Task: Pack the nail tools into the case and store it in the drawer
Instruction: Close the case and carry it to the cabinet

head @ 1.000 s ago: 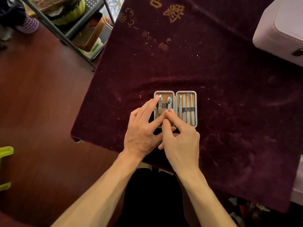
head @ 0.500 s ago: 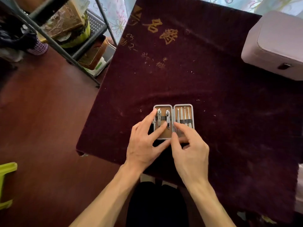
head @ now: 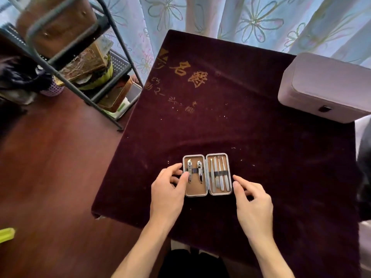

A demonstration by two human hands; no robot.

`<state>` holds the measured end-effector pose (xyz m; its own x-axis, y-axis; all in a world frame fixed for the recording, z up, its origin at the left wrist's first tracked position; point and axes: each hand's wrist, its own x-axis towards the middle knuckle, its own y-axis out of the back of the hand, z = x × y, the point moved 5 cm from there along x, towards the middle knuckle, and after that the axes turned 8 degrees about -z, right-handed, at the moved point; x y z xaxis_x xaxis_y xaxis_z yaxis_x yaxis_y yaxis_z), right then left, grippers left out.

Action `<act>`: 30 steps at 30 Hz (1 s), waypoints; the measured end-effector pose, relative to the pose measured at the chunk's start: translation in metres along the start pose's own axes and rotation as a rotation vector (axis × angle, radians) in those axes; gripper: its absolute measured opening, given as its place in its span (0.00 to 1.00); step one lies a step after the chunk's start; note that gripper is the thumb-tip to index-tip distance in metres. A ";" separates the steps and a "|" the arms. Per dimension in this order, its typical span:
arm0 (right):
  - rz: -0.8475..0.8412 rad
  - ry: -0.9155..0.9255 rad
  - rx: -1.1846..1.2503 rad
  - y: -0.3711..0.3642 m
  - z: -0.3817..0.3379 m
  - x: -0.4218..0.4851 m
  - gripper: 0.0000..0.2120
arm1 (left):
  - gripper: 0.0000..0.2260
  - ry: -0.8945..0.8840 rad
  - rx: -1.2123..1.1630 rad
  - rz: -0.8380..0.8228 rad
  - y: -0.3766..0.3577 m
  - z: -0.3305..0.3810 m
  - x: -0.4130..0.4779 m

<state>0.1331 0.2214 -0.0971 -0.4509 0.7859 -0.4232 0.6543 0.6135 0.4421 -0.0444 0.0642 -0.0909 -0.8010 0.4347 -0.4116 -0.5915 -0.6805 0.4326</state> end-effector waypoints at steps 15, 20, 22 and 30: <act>-0.053 -0.004 0.099 -0.004 0.005 0.003 0.12 | 0.04 0.087 -0.014 -0.177 0.009 -0.001 0.014; -0.121 0.006 0.196 -0.002 -0.010 -0.002 0.10 | 0.03 0.123 -0.140 -0.255 0.008 0.003 0.009; -0.154 0.039 0.198 -0.002 -0.017 -0.007 0.08 | 0.03 0.130 -0.208 -0.268 0.005 0.005 0.004; -0.261 0.186 -0.064 -0.012 -0.040 -0.026 0.27 | 0.07 0.196 -0.375 -0.307 -0.013 0.019 -0.008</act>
<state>0.1132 0.1965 -0.0598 -0.7055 0.5982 -0.3801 0.4649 0.7954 0.3889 -0.0317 0.0811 -0.0776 -0.5424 0.5533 -0.6322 -0.6942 -0.7190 -0.0338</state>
